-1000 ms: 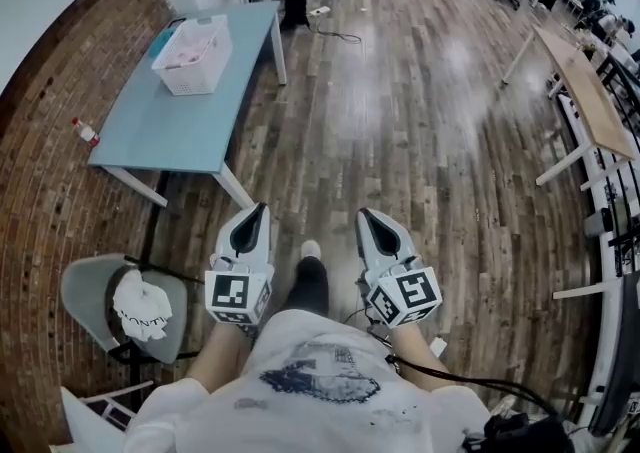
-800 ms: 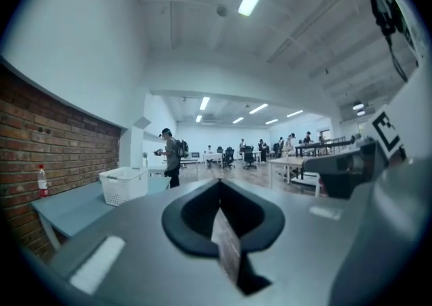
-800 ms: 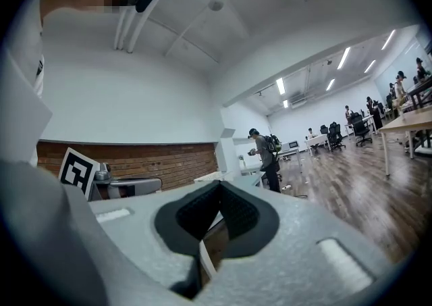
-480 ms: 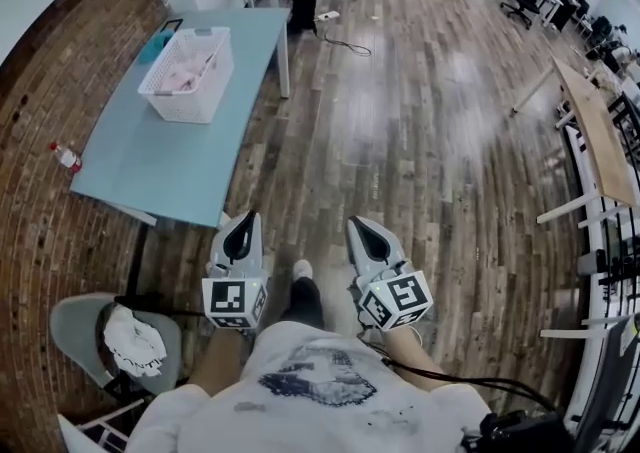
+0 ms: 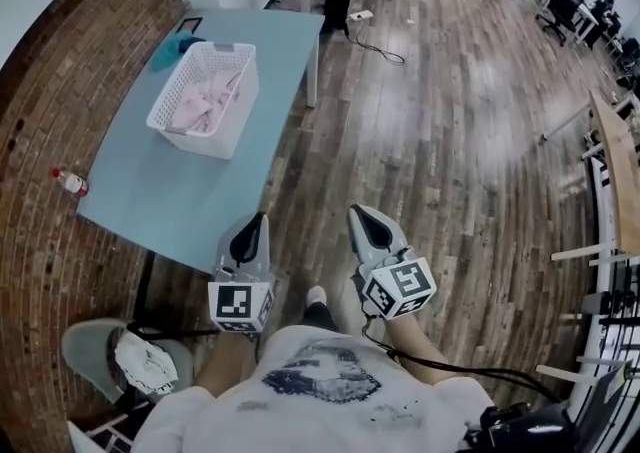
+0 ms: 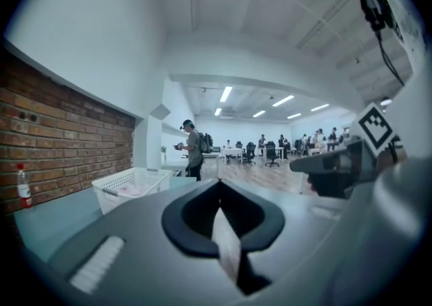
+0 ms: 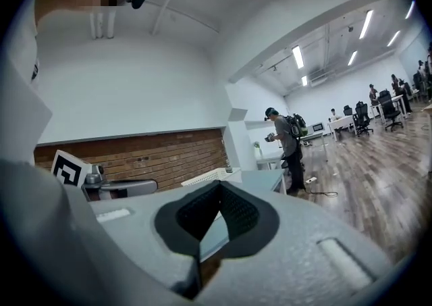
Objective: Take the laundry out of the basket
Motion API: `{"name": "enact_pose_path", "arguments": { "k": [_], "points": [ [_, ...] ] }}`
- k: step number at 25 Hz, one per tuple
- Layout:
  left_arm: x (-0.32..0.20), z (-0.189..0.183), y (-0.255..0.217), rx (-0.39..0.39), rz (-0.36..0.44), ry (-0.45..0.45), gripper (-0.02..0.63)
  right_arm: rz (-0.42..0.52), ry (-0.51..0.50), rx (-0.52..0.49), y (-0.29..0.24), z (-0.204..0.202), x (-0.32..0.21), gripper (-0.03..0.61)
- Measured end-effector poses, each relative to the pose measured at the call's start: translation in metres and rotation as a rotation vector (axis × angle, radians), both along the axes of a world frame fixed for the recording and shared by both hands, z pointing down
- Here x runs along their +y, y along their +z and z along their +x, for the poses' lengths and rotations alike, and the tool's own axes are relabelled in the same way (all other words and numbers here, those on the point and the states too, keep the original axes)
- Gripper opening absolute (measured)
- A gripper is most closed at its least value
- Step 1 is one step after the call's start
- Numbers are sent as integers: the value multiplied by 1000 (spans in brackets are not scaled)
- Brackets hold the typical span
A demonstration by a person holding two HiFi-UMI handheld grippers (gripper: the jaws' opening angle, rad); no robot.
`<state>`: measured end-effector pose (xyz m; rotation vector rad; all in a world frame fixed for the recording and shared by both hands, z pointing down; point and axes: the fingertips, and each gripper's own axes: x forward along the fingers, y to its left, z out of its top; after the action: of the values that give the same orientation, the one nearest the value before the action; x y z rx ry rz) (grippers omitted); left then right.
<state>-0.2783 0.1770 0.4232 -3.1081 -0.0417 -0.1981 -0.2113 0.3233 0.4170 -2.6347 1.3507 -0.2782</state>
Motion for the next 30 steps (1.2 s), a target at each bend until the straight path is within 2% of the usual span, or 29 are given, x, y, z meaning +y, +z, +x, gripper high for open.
{"name": "enact_pose_path", "arguments": {
  "k": [8,17,19,25,30],
  "points": [
    [-64,61,-7,16,2,-91,-9,3,-97,21,-13,80,-72,-3],
    [-121,126,-6,36,20,-290,-9,34,-292,48,-14,176,-148,-3],
    [-140,148,-6,35,30,-360,-9,41,-360,55,-14,206,-174,-3],
    [-202,214,-13,7,-1,-658,-9,40,-642,37,-25,307,-271,-3],
    [-229,253,-19,-3,-12,-855,-9,53,-834,15,-27,357,-319,-3]
  ]
}}
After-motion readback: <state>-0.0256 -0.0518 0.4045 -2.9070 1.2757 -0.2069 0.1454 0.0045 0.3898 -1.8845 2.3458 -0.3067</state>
